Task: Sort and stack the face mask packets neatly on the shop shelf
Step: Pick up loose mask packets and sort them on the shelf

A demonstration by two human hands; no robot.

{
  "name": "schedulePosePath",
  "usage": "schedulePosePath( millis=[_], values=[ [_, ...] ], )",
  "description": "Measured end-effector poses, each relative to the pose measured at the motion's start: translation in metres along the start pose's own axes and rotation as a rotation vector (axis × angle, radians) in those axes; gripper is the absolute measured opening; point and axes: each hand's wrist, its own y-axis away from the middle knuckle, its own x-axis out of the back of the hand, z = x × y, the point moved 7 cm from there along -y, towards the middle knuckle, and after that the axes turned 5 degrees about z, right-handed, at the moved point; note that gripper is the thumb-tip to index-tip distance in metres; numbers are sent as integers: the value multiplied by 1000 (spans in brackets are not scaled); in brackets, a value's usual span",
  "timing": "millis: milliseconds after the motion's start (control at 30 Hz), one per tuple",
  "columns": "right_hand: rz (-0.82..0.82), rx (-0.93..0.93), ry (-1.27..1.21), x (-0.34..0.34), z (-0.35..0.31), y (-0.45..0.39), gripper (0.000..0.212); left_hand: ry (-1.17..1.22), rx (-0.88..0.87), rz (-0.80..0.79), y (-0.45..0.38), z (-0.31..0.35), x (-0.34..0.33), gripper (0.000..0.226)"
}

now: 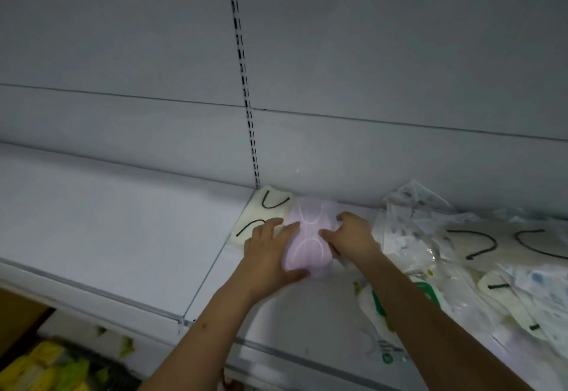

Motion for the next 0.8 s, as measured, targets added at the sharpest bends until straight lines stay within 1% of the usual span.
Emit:
schedulePosePath(
  millis=[33, 100, 167, 233, 300, 367, 400, 433, 467, 533, 600, 667, 733, 800],
  values=[
    [19, 40, 93, 0, -3, 3, 50, -97, -30, -59, 1, 0, -6, 92],
    [76, 109, 281, 4, -9, 9, 49, -193, -69, -136, 0, 1, -14, 87],
    [138, 176, 508, 15, -15, 17, 49, -200, -102, -156, -4, 5, -20, 81],
    [142, 207, 638, 25, -14, 29, 49, -149, -134, -157, -10, 8, -26, 73],
    [91, 189, 650, 33, -1, 38, 49, -82, -158, -147, -17, 11, -29, 69],
    [42, 149, 512, 43, 16, 41, 48, -92, -192, -148, -23, 15, -30, 74],
    [50, 141, 410, 51, 23, 39, 47, -105, -215, -138, -25, 18, -30, 79],
    [96, 151, 337, 62, 28, 36, 46, -90, -236, -120, -26, 24, -27, 84],
    [160, 175, 326, 74, 32, 31, 44, -36, -257, -93, -27, 32, -23, 84],
    [234, 191, 456, 93, 43, 21, 44, 141, -284, -39, -28, 53, -16, 73],
    [195, 110, 632, 103, 65, 11, 55, 339, -241, -23, -31, 74, -14, 54],
    [101, -24, 740, 108, 93, 7, 62, 504, -114, -76, -37, 90, -19, 43],
    [52, -65, 753, 109, 110, 10, 59, 572, 7, -122, -46, 103, -32, 44],
    [86, -13, 735, 110, 117, 15, 56, 570, 100, -116, -60, 112, -48, 50]
  ],
)
